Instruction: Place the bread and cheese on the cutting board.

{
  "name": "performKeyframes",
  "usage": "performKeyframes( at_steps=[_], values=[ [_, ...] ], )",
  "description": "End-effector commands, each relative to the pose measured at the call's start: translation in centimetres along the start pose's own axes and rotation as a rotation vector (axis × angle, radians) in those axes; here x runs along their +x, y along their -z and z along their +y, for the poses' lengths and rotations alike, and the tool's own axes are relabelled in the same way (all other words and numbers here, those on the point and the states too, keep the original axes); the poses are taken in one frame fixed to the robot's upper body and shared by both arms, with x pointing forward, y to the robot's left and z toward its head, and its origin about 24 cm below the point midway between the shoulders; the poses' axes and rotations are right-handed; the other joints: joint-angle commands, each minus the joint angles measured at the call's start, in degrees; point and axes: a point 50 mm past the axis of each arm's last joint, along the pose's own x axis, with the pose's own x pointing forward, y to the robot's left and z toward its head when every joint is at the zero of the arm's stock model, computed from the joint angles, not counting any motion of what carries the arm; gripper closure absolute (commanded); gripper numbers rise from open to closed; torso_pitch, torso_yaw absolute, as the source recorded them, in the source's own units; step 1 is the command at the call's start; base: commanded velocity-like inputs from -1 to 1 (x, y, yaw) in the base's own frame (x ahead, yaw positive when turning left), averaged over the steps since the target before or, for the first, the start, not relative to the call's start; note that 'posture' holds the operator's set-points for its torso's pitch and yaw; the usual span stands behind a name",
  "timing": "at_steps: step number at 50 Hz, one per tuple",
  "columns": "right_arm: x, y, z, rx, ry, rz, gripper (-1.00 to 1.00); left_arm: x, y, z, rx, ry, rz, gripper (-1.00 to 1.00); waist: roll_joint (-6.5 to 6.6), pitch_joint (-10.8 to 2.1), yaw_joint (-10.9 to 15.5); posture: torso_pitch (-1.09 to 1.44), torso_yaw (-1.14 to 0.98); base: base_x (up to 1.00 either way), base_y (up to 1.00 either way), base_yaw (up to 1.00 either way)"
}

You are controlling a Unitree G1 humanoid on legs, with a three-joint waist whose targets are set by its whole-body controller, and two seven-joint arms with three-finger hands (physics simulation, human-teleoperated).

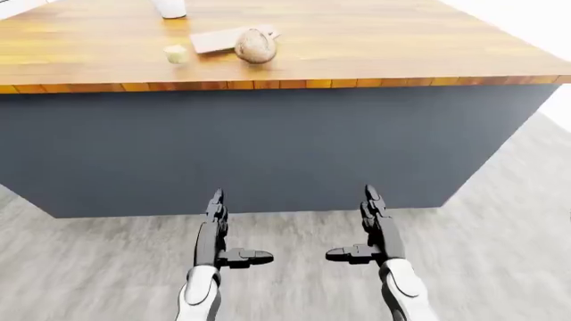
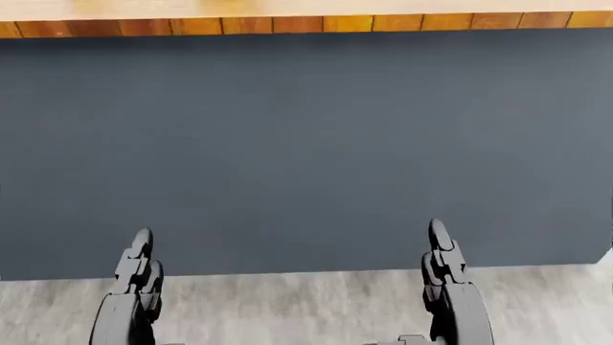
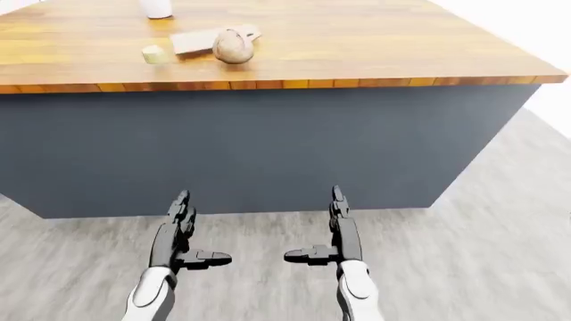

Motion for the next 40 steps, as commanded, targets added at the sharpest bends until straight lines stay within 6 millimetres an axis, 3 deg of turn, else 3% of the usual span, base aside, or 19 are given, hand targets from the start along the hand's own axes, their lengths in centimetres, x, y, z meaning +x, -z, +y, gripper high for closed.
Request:
performKeyframes(
  at_steps=[1, 3, 4, 5, 7, 8, 24, 26, 27, 30, 34, 38, 39, 40],
  values=[
    [0.4, -3.4, 0.3, -0.001, -0.022, -0.172, -1.00, 0.3, -3.2, -0.2, 0.002, 0.016, -0.165, -1.00, -0.45, -0.05, -0.1, 0.00, 0.00, 0.00, 0.00, 0.00],
    [0.5, -3.3, 0.2, -0.001, -0.023, -0.174, -1.00, 0.3, -3.2, -0.2, 0.001, 0.018, -0.162, -1.00, -0.06, -3.52, 0.4, 0.00, 0.00, 0.00, 0.00, 0.00],
    [0.3, -3.5, 0.3, -0.001, -0.022, -0.176, -1.00, 0.3, -3.2, -0.2, 0.000, 0.017, -0.161, -1.00, -0.04, -2.96, 0.4, 0.00, 0.00, 0.00, 0.00, 0.00],
    [0.4, -3.4, 0.3, -0.001, -0.022, -0.176, -1.00, 0.4, -3.1, -0.2, -0.002, 0.018, -0.160, -1.00, -0.37, -0.97, 0.3, 0.00, 0.00, 0.00, 0.00, 0.00],
    [0.3, -3.5, 0.3, -0.002, -0.024, -0.176, -1.00, 0.3, -3.1, -0.2, -0.004, 0.018, -0.158, -1.00, -0.41, -3.98, 0.4, 0.00, 0.00, 0.00, 0.00, 0.00],
    [0.3, -3.5, 0.3, -0.002, -0.024, -0.175, -1.00, 0.3, -3.1, -0.2, -0.005, 0.019, -0.157, -1.00, -0.40, -4.30, 0.5, 0.00, 0.00, 0.00, 0.00, 0.00],
    [0.5, -3.7, 1.1, -0.081, -0.030, -0.174, -1.00, 0.9, -2.9, 0.6, -0.019, -0.029, -0.124, -1.00, -0.14, -5.21, 0.4, 0.00, 0.00, 0.00, 0.00, 0.00],
    [1.1, -4.2, 0.8, -0.139, 0.017, -0.174, -1.00, 0.6, -4.1, 0.7, 0.034, -0.050, -0.175, -1.00, -0.09, -5.33, 0.4, 0.00, 0.00, 0.00, 0.00, 0.00],
    [1.0, -4.9, 0.8, -0.102, 0.005, -0.189, -1.00, 0.9, -5.1, 1.0, -0.023, -0.073, -0.166, -1.00, -0.04, -5.27, 0.3, 0.00, 0.00, 0.00, 0.00, 0.00],
    [1.1, -8.3, 0.5, -0.126, 0.034, -0.253, -1.00, 0.7, -8.2, 1.5, 0.035, -0.085, -0.232, -1.00, -0.08, -5.33, 0.4, 0.00, 0.00, 0.00, 0.00, 0.00],
    [0.3, -13.3, 0.9, -0.088, 0.032, -0.330, -1.00, 1.1, -14.0, 2.0, 0.004, -0.057, -0.318, -1.00, -0.02, -5.18, 0.5, 0.00, 0.00, 0.00, 0.00, 0.00],
    [0.3, -17.6, 0.7, -0.109, 0.034, -0.381, -1.00, -0.1, -19.4, 1.6, 0.018, -0.027, -0.404, -1.00, 0.22, -5.06, 0.3, 0.00, 0.00, 0.00, 0.00, 0.00],
    [0.2, -18.1, 0.8, -0.108, 0.023, -0.391, -1.00, -0.1, -19.9, 1.5, 0.000, -0.008, -0.406, -1.00, 0.20, -5.08, 0.3, 0.00, 0.00, 0.00, 0.00, 0.00],
    [-0.1, -20.2, 0.8, -0.143, 0.041, -0.422, -1.00, -0.1, -21.7, 1.3, -0.034, 0.010, -0.420, -1.00, 0.17, -5.03, 0.3, 0.00, 0.00, 0.00, 0.00, 0.00]
  ],
)
